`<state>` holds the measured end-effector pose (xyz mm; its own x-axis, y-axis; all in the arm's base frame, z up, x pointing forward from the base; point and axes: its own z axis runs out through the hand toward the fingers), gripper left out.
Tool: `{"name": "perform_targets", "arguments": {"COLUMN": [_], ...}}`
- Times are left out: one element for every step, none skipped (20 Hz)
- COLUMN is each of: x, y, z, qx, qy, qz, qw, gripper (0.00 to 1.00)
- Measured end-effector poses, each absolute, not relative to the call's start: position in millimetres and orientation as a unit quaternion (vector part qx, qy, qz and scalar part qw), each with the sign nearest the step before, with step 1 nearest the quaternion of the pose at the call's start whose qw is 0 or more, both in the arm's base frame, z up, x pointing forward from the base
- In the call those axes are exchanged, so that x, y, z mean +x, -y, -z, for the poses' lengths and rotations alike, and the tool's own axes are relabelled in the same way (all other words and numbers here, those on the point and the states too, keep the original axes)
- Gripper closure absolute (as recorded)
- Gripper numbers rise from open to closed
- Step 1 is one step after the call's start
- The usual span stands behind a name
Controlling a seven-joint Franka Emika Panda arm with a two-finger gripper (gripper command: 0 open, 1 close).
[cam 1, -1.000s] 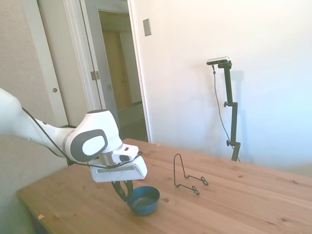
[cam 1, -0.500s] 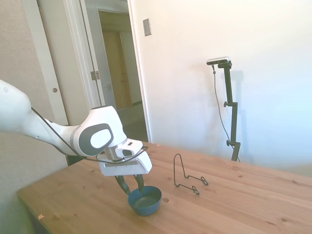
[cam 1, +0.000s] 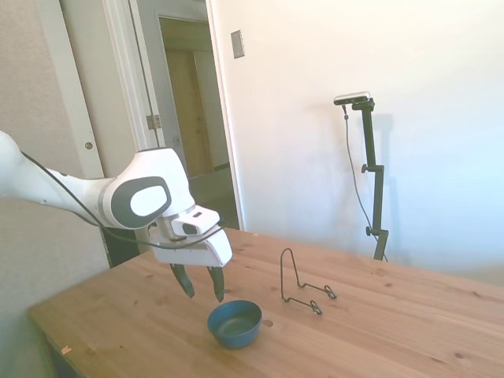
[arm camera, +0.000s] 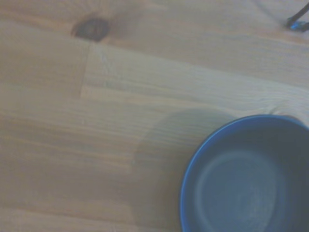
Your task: Unload the bowl
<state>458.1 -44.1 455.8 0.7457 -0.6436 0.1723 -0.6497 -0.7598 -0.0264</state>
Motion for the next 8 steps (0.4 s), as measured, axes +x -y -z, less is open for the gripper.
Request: {"name": "perform_targets", "arguments": {"x": [459, 460, 463, 466, 471, 476, 481, 485], "y": [49, 58, 68, 80, 93, 106, 117, 128], "z": [-466, -475, -481, -486, -488, -490, -489, -488], "qx": [0.926, 0.917, 0.908, 0.900, 0.891, 0.885, 0.878, 0.872], "qy": [0.365, 0.386, 0.405, 0.421, 0.437, 0.450, 0.461, 0.472], "qz": [-0.095, -0.104, -0.109, -0.114, -0.117, -0.122, -0.126, -0.128], "qw": [0.013, 0.011, 0.010, 0.012, 0.016, 0.021, 0.026, 0.029], "gripper": [0.00, 0.00, 0.00, 0.00, 0.00, 0.00, 0.00, 0.00]}}
